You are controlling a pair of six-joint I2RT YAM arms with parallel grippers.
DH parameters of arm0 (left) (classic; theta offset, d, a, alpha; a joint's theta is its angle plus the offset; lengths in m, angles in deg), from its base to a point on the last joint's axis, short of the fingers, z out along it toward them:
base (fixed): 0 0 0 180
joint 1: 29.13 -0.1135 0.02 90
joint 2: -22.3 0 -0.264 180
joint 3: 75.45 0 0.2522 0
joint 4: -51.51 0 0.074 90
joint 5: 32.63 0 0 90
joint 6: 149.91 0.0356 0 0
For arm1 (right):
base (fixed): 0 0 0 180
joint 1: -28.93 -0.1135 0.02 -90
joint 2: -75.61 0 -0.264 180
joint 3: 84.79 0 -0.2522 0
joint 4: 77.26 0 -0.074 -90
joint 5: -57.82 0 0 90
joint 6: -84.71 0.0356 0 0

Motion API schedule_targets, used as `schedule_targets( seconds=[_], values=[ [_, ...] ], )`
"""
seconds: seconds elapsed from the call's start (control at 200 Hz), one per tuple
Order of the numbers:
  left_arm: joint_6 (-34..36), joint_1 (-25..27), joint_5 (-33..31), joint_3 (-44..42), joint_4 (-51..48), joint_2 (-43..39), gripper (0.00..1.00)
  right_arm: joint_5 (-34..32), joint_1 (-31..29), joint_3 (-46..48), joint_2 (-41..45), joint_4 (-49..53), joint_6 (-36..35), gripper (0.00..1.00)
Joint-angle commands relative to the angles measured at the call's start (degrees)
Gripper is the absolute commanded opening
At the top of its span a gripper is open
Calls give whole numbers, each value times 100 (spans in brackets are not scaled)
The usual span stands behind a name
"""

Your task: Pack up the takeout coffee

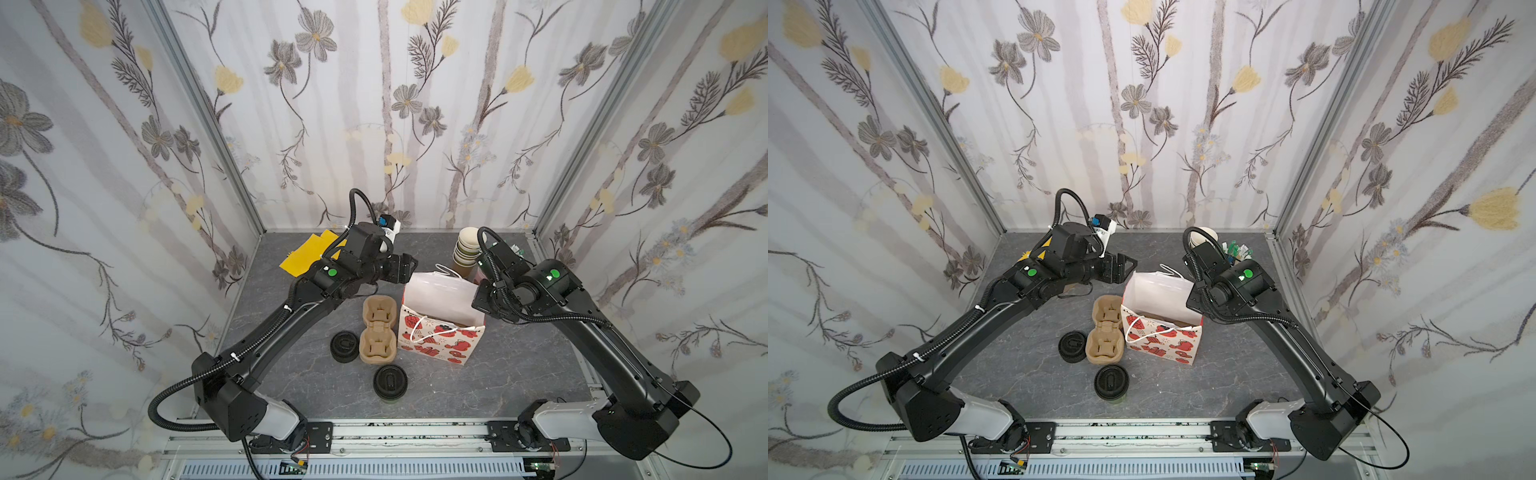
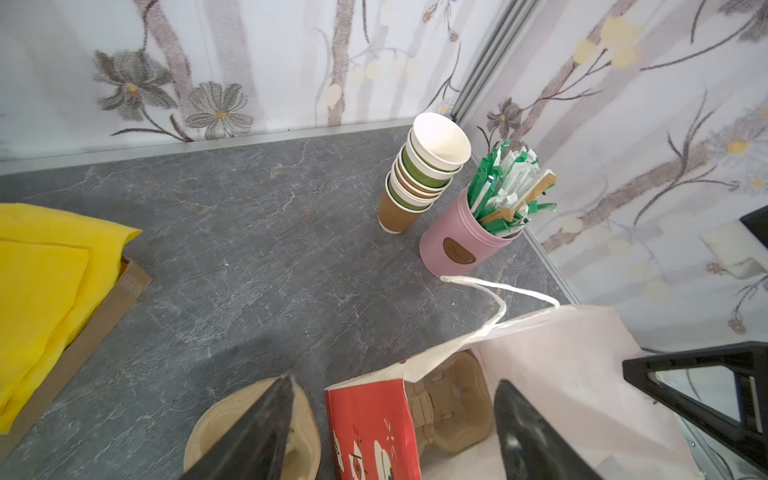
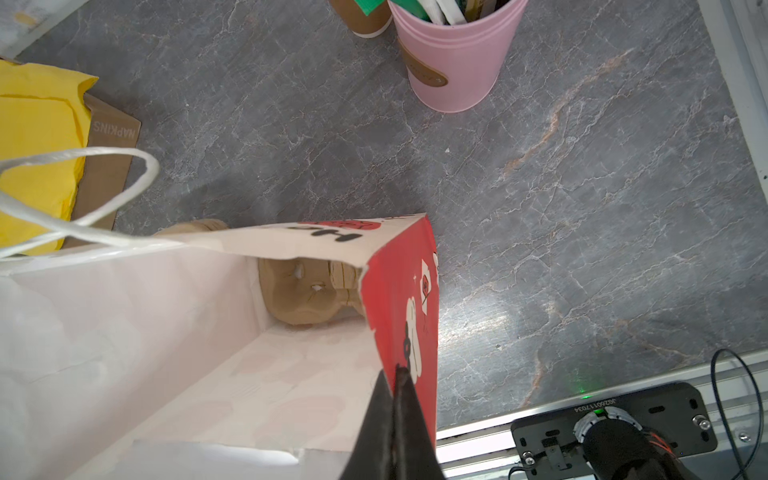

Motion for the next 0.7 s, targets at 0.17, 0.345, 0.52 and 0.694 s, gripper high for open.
schedule_targets(
  seconds=[0.17, 0.345, 0.52, 0.694],
  values=[
    [-522, -18, -261, -431, 180, -320, 76, 18, 159, -382, -333, -23, -1165, 0],
    [-624, -55, -370, -560, 284, -468, 76, -9, 182, -412, -385, 24, -1380, 0],
    [-714, -116, -412, -668, 407, -561, 76, 21, 208, -427, -326, -5, -1470, 10],
    [-766, -171, -430, -730, 517, -640, 76, 14, 207, -687, -219, -25, -1596, 37]
  ],
)
